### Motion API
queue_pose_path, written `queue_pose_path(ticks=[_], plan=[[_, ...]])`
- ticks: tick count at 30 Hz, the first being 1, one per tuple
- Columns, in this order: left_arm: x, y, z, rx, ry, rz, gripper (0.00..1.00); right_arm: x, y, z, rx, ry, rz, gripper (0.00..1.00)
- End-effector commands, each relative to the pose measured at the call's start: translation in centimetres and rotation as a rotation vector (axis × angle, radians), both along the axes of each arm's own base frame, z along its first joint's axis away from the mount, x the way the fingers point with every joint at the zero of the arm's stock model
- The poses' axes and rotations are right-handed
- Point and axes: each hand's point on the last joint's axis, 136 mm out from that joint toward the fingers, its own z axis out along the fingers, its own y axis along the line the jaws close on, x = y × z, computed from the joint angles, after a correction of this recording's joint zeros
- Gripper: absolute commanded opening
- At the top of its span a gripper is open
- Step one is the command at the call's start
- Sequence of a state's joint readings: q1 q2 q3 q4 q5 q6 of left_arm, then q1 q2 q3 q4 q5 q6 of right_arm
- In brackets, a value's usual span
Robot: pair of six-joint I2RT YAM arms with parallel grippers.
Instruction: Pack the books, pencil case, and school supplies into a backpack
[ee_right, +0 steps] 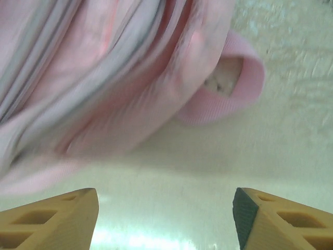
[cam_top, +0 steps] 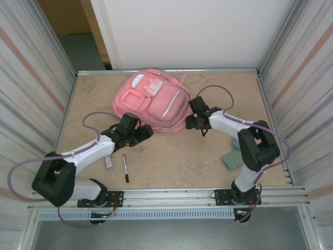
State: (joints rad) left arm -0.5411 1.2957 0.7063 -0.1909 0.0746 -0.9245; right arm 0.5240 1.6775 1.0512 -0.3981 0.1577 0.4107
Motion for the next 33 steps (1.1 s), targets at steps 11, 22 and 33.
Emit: queue_pose_path(ticks=[11,22,33], plan=[[7.7,7.8,1.3,0.005,-0.124,0.115,0.85,-8.5,8.9,7.6,0.103,-0.156,0.261,0.71],[10.1,6.9,-3.7,-0.016,-0.043,0.173,0.27,-10.5,13.6,6.8,0.24,-0.139,0.286,0.7],[4.8,1.5,3.5,-0.073,-0.102,0.034,0.0,-12.1,17.3,3.6,0.296,-0.056,0.335,0.7]])
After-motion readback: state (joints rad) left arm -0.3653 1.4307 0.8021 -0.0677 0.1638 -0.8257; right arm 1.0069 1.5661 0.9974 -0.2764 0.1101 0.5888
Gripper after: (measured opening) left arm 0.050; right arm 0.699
